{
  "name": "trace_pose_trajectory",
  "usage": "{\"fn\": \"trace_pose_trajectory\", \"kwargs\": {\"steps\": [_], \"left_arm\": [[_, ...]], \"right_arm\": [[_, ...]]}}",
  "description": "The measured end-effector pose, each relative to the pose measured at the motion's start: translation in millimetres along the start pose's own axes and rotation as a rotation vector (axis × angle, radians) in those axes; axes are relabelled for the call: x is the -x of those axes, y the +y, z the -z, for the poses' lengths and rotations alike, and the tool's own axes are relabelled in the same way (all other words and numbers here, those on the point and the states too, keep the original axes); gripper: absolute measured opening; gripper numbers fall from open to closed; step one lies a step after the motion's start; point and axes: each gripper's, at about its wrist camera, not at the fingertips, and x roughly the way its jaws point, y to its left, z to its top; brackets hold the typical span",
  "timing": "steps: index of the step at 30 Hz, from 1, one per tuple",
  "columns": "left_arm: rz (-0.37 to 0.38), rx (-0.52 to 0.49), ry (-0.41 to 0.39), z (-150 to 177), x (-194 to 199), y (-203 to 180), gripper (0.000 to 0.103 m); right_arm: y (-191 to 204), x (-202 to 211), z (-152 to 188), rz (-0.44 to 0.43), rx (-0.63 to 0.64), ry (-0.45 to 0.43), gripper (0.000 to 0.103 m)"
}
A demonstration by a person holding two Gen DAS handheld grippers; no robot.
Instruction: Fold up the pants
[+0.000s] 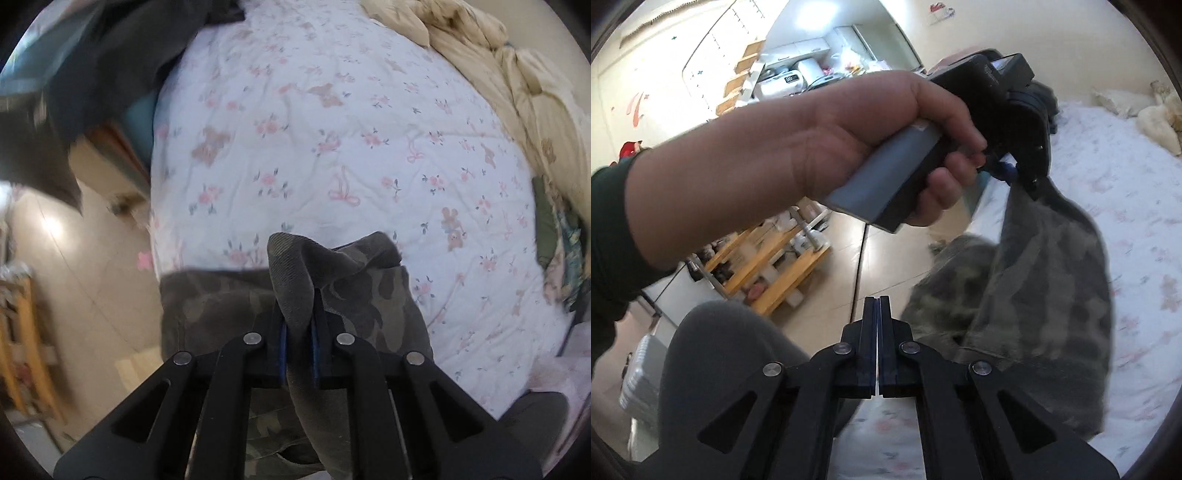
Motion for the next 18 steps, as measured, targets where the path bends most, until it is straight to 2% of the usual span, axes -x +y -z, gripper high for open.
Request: {"fn": "trace_pose_trajectory", "kwargs": {"steps": [3, 4, 5, 6, 7, 8, 12, 16, 18], "left_arm": [[0.056, 0.038, 0.003, 0.5, -8.8, 11.7, 0.007], [0.066, 0.043, 0.001, -0.7, -9.9, 13.1, 0.007], [0.076, 0.051, 0.002, -2.4, -11.2, 14.4, 0.007], [0.084, 0.053, 0.003, -4.2, -12.5, 13.8, 0.007], [0.087, 0.048, 0.004, -5.7, -13.0, 12.4, 0.007], [0.087, 0.040, 0.004, -7.8, -13.7, 8.9, 0.007], [0.086, 0.028, 0.016, -13.6, -12.5, 3.8, 0.007], [0.070, 0.023, 0.041, -23.9, -10.9, -4.0, 0.007], [0.092, 0.036, 0.065, -29.6, -10.3, -7.4, 0.007]], "right_arm": [[-1.5, 14.2, 16.7, 0.074, -0.047, -0.045, 0.008], [-4.2, 20.4, 24.8, 0.145, -0.047, -0.051, 0.028], [-9.2, 27.8, 33.6, 0.213, -0.043, -0.045, 0.040], [-12.6, 32.7, 40.5, 0.258, -0.036, -0.042, 0.064], [-15.4, 36.2, 46.9, 0.307, -0.013, -0.041, 0.075], [-16.4, 35.7, 52.4, 0.369, 0.029, -0.029, 0.075], [-0.8, 4.8, 63.9, 0.480, 0.192, 0.060, 0.075], [17.2, -40.0, 76.5, 0.577, 0.417, 0.100, 0.075], [14.9, -54.4, 80.0, 0.586, 0.465, 0.108, 0.075]]}}
